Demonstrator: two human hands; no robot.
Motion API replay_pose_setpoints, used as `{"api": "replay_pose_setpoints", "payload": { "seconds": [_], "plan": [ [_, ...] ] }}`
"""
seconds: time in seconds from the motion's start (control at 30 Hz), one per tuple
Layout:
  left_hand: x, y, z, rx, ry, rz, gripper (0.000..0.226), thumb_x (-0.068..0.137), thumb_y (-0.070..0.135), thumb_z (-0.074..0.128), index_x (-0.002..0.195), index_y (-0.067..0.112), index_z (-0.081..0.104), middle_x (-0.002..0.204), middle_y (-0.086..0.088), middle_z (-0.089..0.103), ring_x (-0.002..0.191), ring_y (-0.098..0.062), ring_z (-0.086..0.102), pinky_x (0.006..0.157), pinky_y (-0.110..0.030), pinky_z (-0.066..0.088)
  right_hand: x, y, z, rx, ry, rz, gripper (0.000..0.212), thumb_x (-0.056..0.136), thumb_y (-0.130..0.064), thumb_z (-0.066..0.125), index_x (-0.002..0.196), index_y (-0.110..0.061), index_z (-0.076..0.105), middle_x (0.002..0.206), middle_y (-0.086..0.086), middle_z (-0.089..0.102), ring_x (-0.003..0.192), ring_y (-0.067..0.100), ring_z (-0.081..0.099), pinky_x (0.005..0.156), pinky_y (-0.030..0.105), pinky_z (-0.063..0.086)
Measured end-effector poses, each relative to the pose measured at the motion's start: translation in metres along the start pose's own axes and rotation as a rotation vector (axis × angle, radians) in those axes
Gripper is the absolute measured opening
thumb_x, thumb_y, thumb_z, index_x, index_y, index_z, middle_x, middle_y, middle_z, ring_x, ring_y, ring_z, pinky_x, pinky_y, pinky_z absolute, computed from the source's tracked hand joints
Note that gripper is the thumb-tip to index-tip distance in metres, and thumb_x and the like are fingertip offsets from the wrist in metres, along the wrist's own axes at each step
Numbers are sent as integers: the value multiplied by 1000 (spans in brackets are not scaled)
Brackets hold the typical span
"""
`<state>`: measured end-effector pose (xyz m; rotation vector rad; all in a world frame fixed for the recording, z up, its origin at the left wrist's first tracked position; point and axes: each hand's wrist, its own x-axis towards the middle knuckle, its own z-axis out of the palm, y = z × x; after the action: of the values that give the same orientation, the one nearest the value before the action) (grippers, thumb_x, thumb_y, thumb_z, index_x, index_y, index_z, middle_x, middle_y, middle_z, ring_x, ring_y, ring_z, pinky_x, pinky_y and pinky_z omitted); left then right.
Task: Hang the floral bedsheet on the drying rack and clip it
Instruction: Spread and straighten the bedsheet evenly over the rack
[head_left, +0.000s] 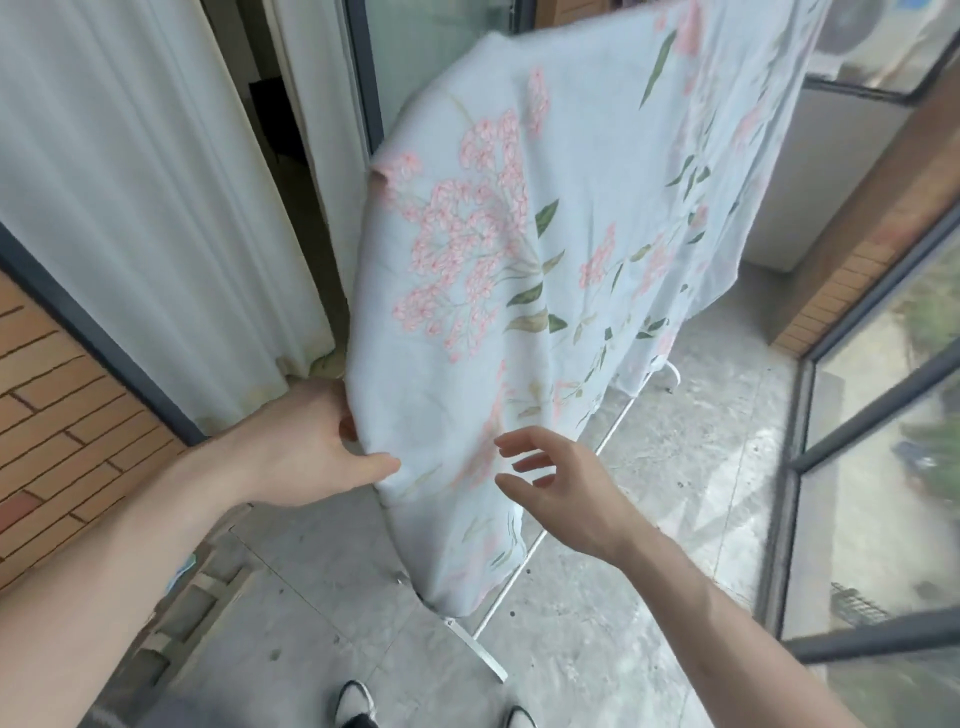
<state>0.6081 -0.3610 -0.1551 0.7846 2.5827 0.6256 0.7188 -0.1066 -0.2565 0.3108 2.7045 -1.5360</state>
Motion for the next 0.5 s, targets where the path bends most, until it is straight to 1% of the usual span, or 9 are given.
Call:
{"api": "replay_pose_setpoints", "payload": {
  "seconds": [0.03, 0.07, 0.1, 0.13, 0.2, 0.27, 0.3, 0.4, 0.5],
  "plan": [
    [3, -2, -3, 8, -38, 27, 16, 81, 41, 80, 80, 29, 68, 75, 20, 70, 71, -1, 64, 67, -16, 52, 0, -1, 2, 4, 18, 21, 28, 90, -33, 71, 116, -41, 65, 113, -25, 67, 104, -5, 62, 90, 25, 55],
    [11, -8, -8, 36, -75, 74, 23, 77, 52, 79, 89, 34, 70, 85, 23, 71, 80, 1, 65, 78, -22, 57, 0, -3, 6, 7, 51, 48, 28, 90, -33, 71, 116, -41, 65, 112, -25, 67, 104, -4, 63, 90, 26, 56],
    [19, -13, -13, 81, -104, 123, 36, 73, 63, 76, 99, 39, 70, 97, 23, 72, 91, 1, 66, 87, -31, 57, 1, -5, 11, 9, 84, 74, 28, 90, -32, 71, 115, -41, 66, 111, -24, 67, 103, -3, 63, 89, 28, 56],
    [24, -16, -15, 113, -129, 165, 46, 71, 69, 74, 107, 40, 70, 107, 21, 72, 100, -3, 65, 92, -36, 56, 1, -7, 16, 6, 107, 89, 27, 89, -32, 71, 115, -40, 66, 111, -24, 67, 102, -2, 64, 89, 29, 56],
    [38, -22, -20, 195, -208, 287, 59, 70, 74, 71, 112, 33, 71, 115, 11, 72, 107, -13, 65, 95, -39, 54, 1, -16, 33, 27, 206, 141, 26, 89, -31, 71, 114, -39, 67, 109, -24, 68, 101, 0, 65, 88, 29, 56],
    [47, -22, -21, 231, -280, 381, 70, 68, 77, 64, 108, 20, 71, 112, 2, 73, 107, -21, 65, 93, -43, 55, -2, -27, 50, 62, 292, 179, 23, 88, -31, 71, 111, -38, 69, 107, -24, 69, 98, 1, 67, 88, 29, 57],
    [51, -21, -19, 231, -309, 432, 68, 69, 76, 62, 104, 18, 71, 108, 1, 74, 102, -20, 66, 89, -43, 56, -3, -32, 58, 74, 325, 198, 22, 88, -32, 71, 109, -37, 69, 106, -23, 69, 98, 2, 68, 87, 30, 57],
    [61, -24, -28, 259, -346, 581, 51, 74, 71, 62, 89, 22, 66, 86, 7, 72, 81, -9, 64, 76, -39, 57, -7, -53, 80, 92, 403, 262, 20, 89, -32, 71, 108, -36, 70, 106, -19, 70, 96, 4, 69, 84, 29, 58],
    [65, -24, -29, 260, -381, 687, 39, 77, 68, 64, 80, 29, 60, 77, 12, 68, 74, -4, 62, 70, -35, 56, -20, -64, 86, 73, 437, 302, 21, 90, -32, 70, 111, -37, 69, 107, -19, 70, 94, 3, 69, 82, 28, 59]
  ]
}}
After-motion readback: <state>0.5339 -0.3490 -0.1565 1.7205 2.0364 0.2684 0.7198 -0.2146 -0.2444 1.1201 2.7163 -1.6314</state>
